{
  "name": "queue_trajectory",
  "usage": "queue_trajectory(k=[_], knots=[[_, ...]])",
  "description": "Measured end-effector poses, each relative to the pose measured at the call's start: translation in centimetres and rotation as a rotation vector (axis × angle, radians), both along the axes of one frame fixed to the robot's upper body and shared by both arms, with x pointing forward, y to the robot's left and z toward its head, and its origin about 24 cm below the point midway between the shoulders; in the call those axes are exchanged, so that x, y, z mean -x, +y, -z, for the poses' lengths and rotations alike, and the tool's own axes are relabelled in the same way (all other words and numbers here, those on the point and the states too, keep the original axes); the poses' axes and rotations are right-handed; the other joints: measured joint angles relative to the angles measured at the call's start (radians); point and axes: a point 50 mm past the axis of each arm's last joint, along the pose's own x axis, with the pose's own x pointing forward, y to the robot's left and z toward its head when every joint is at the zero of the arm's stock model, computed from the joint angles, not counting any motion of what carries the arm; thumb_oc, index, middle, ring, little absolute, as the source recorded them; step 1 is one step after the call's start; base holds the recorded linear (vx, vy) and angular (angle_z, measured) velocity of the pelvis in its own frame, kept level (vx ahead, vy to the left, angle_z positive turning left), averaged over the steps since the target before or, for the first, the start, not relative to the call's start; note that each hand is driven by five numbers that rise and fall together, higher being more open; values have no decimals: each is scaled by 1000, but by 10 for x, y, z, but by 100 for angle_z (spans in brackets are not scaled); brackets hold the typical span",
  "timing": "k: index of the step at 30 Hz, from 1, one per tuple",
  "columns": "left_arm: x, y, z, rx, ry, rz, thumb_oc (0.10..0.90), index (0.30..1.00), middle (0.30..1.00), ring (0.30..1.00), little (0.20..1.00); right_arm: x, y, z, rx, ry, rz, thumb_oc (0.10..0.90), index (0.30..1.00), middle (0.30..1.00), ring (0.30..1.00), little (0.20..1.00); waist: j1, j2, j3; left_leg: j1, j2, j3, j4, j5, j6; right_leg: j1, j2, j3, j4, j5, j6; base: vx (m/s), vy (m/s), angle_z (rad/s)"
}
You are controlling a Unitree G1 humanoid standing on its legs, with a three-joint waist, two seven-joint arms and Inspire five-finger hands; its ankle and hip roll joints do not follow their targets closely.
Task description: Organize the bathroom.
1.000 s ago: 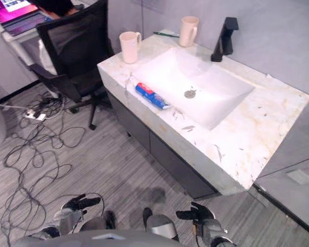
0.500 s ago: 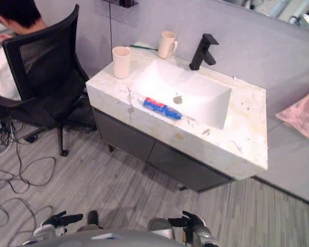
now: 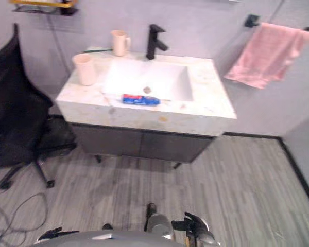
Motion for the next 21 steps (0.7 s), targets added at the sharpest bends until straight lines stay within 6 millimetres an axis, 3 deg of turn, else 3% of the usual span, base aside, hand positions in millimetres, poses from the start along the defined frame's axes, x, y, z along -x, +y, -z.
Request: queue_trajectory(k=[3,8,10,12,16,19,21], knots=[[-22,-7,-3,22,-109,34,800,900,900,900,900,14,-1,2,7,34,12,800,900,900,900,900,-9,-19,-13,8,3,-40,0,1,-19,37,21,3,-54,37,-5,77,-4,11],[-30,-5,-7,16,-196,5,800,900,900,900,900,16,-1,2,7,34,12,800,900,900,900,900,-8,4,-38,16,15,-50,1,-2,-35,73,49,5,-117,60,-32,72,-28,-4],[-34,-4,-11,-14,-257,-2,800,900,900,900,900,16,-1,2,7,31,12,800,900,900,900,900,-7,4,-47,23,9,-52,1,0,-47,75,48,30,-117,109,-48,39,-62,3],[-47,-4,-19,-61,-341,-10,800,900,900,900,900,15,0,2,5,23,10,800,900,900,900,900,9,10,-50,30,11,-51,1,-3,-52,88,53,29,-130,113,-54,19,-57,-1],[-101,-6,-63,-274,-661,-36,800,900,900,900,900,10,1,0,8,0,5,800,900,900,900,900,50,10,-45,30,12,-67,2,1,-46,104,63,28,-138,127,-69,3,-72,3],[-119,-1,-91,-417,-788,-30,800,900,900,900,900,0,2,-2,7,-30,-2,800,900,900,900,900,54,9,-41,31,13,-69,1,-1,-48,106,60,28,-144,124,-69,-5,-105,2],[-136,7,-125,-582,-936,-85,800,900,900,900,900,-5,3,-2,3,-39,7,800,900,900,900,900,67,2,-24,30,14,-73,1,-5,-55,107,58,26,-144,121,-68,-8,-68,6]])
